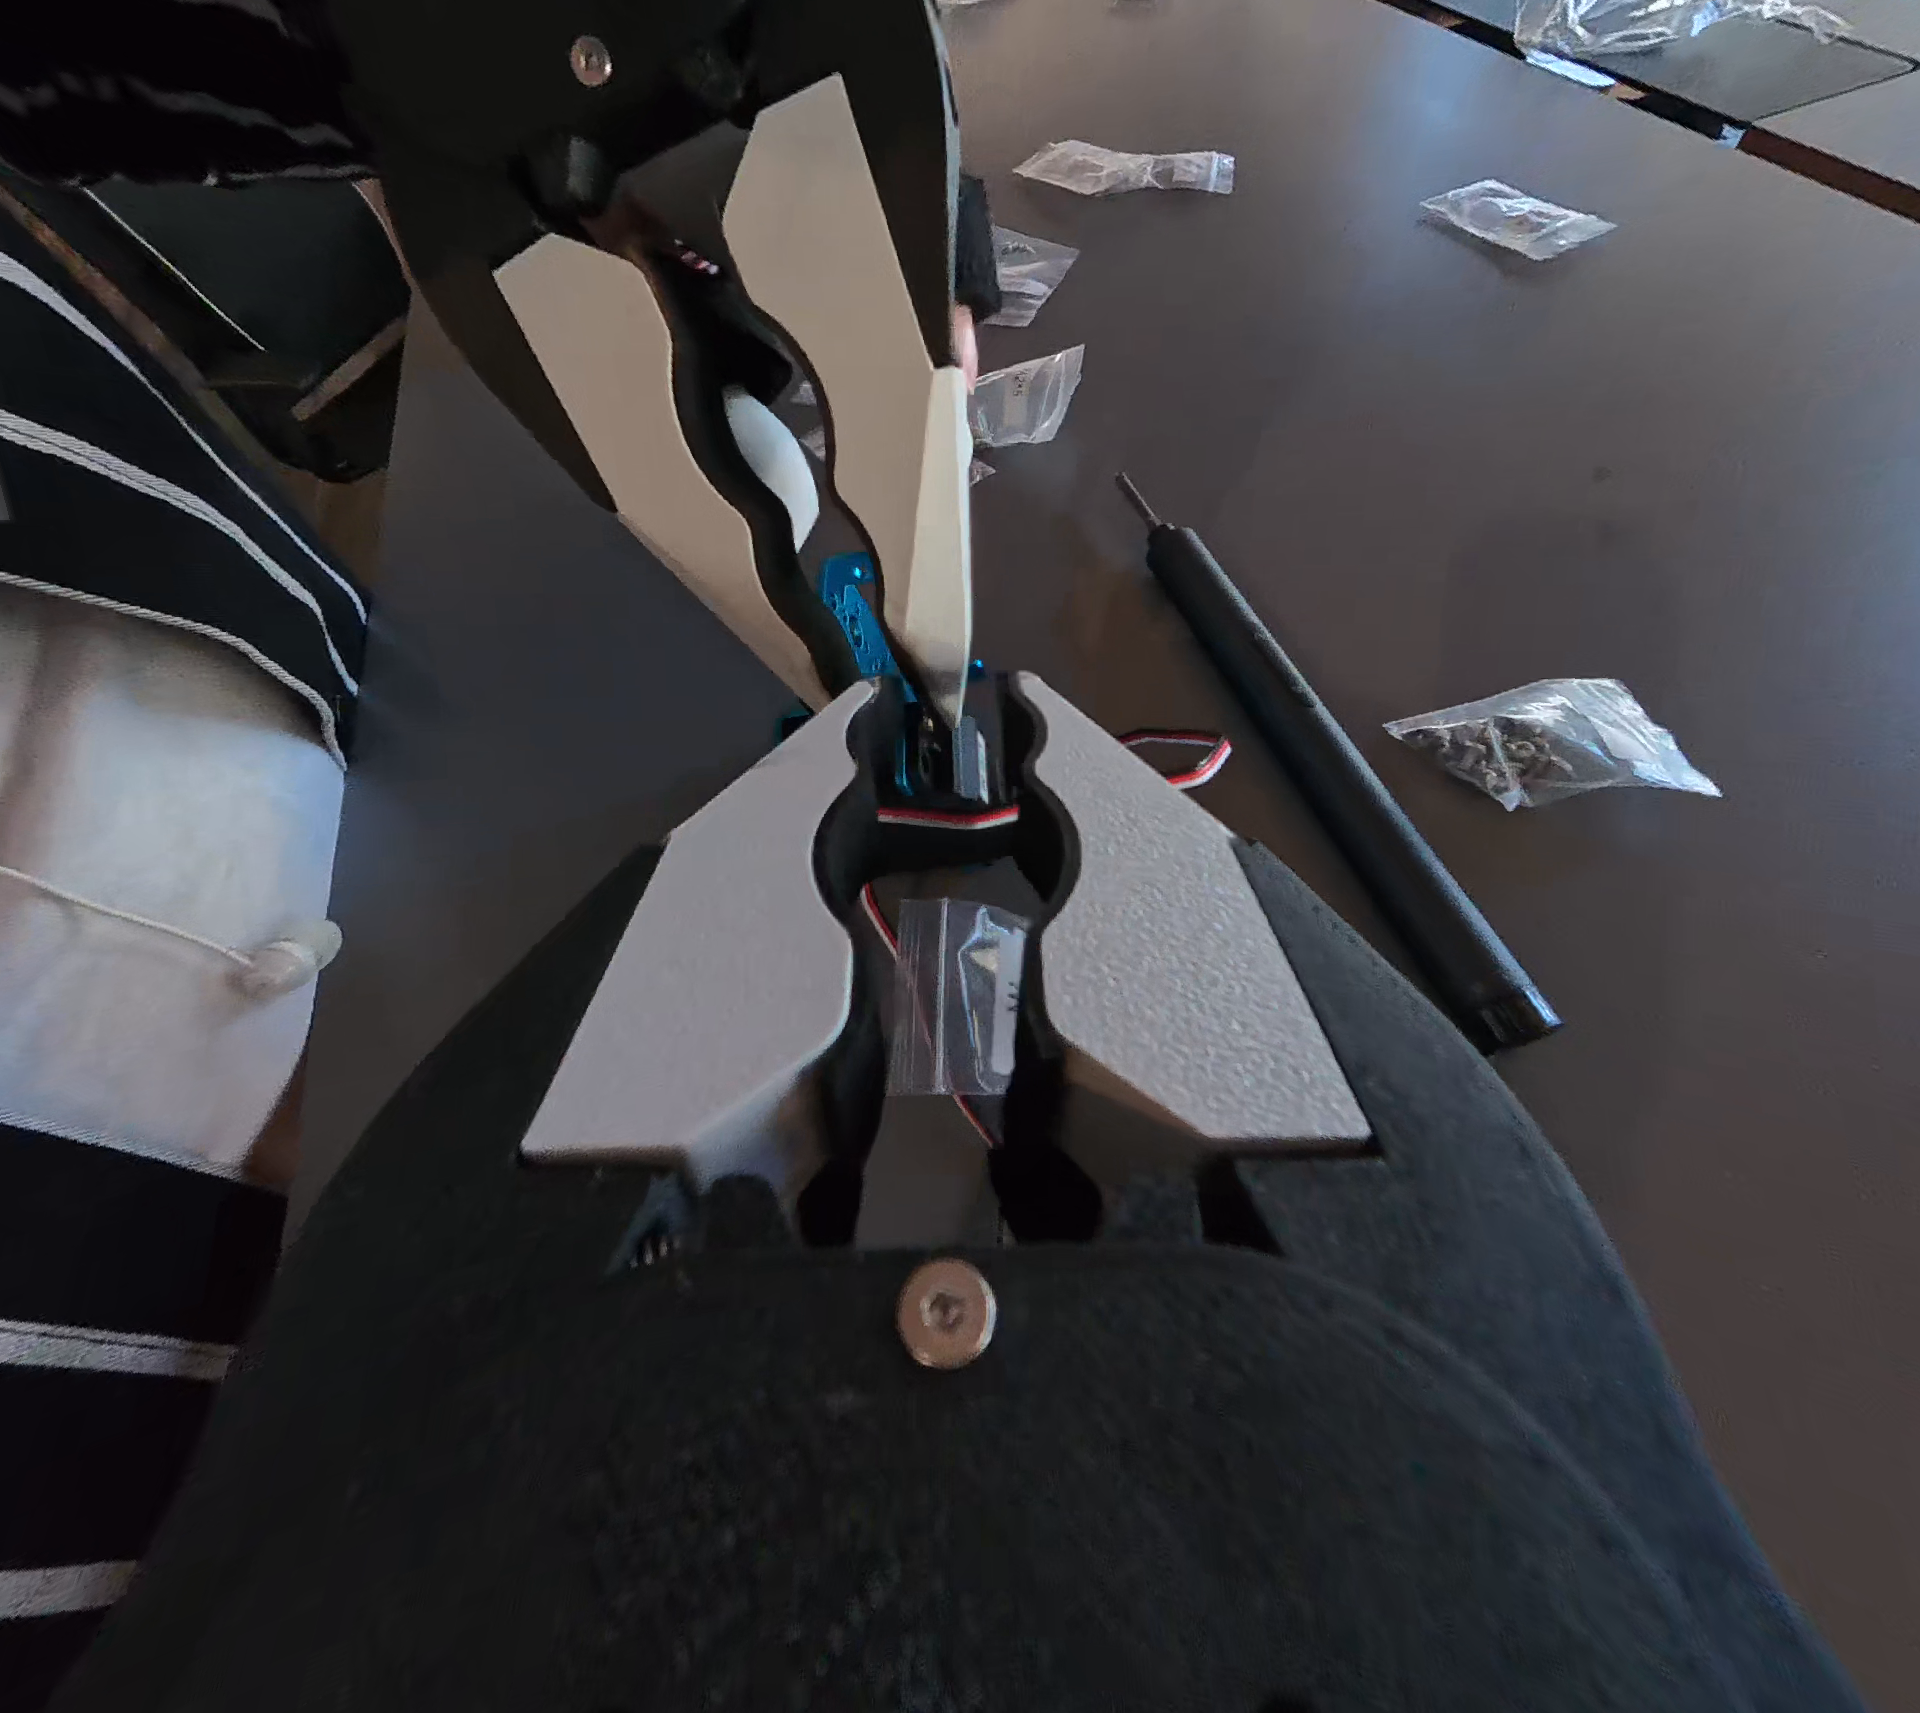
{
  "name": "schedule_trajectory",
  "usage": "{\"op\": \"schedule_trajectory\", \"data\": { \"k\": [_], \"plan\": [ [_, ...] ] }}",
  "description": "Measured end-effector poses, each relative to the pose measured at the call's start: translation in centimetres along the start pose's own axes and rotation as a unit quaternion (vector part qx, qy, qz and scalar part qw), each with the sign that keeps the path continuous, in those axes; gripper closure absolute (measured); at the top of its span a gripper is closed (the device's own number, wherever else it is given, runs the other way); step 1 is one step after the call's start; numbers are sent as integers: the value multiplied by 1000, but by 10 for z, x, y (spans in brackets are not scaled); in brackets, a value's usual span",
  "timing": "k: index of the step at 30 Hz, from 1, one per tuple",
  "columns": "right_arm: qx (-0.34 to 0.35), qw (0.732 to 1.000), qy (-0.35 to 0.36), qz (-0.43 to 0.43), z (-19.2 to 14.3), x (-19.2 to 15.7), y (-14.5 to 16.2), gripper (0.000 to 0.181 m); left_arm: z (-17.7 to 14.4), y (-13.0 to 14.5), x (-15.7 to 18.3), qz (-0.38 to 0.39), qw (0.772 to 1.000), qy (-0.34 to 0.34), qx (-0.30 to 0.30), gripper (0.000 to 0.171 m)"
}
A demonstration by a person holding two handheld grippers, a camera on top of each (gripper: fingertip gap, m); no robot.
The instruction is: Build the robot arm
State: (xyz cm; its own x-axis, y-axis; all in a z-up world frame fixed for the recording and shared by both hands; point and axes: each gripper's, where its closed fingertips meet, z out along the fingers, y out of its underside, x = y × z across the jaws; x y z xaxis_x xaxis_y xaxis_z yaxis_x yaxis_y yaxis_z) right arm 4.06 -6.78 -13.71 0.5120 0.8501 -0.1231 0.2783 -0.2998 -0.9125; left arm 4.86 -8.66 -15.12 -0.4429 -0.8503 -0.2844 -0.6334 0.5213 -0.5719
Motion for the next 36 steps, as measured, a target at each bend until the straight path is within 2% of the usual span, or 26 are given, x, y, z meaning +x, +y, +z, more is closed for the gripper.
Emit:
{"op": "schedule_trajectory", "data": {
  "k": [12,36],
  "plan": [
    [-15,1000,4,-6,-1,0,8,161,0,0,1,-10,1000,2,8,161],
    [0,1000,0,14,0,3,7,158,-2,3,-1,-33,999,-18,25,160]
  ]
}}
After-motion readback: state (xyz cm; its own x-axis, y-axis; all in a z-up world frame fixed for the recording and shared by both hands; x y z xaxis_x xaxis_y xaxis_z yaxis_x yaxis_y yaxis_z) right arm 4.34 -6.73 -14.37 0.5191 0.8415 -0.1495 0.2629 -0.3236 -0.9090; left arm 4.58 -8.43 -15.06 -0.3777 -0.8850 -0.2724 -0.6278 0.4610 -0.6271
